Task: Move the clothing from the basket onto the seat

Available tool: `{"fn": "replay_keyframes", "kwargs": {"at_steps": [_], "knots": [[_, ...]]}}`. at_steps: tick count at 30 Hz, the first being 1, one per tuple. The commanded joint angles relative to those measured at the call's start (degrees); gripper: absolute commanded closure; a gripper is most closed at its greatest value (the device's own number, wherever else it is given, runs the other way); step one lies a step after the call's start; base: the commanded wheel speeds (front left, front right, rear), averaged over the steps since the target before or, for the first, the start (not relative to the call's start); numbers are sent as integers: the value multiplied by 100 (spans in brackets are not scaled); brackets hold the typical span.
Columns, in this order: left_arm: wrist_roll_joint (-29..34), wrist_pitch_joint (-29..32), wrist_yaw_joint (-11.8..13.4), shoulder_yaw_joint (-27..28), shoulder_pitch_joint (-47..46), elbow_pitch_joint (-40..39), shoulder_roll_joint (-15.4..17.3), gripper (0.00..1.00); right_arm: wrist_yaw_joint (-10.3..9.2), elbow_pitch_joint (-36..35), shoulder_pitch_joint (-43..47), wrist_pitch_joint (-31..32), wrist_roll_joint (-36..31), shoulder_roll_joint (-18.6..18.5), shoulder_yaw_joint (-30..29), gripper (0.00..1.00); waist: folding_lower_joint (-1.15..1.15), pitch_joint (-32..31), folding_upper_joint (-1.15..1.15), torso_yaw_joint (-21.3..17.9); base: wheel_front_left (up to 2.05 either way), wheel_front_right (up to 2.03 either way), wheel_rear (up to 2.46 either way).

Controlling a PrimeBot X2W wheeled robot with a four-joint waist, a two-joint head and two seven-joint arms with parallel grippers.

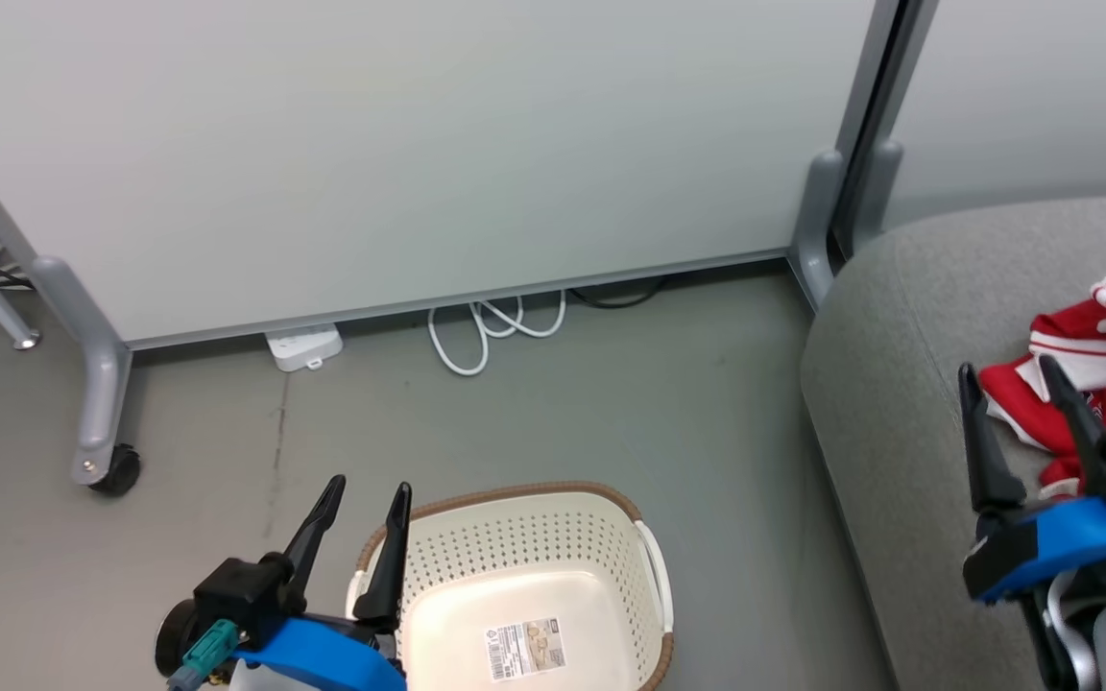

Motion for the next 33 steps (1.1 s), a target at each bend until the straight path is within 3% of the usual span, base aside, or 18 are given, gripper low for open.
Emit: {"fn": "replay_keyframes", "kwargs": {"at_steps": [1, 13, 33], "knots": [[7, -16, 10, 114, 118, 60, -5, 0, -4, -258, 370, 22, -89, 202, -66, 0, 2, -186, 0, 187, 0, 0, 0], [34, -16, -21, 460, 198, 333, -90, 0, -4, -1077, 1404, 188, -381, 878, -209, 0, 2, -399, 0, 466, 0, 0, 0], [90, -17, -63, 781, 383, 402, -138, 0, -3, -1040, 1501, 212, -329, 1026, -118, 0, 2, -445, 0, 489, 0, 0, 0]]}}
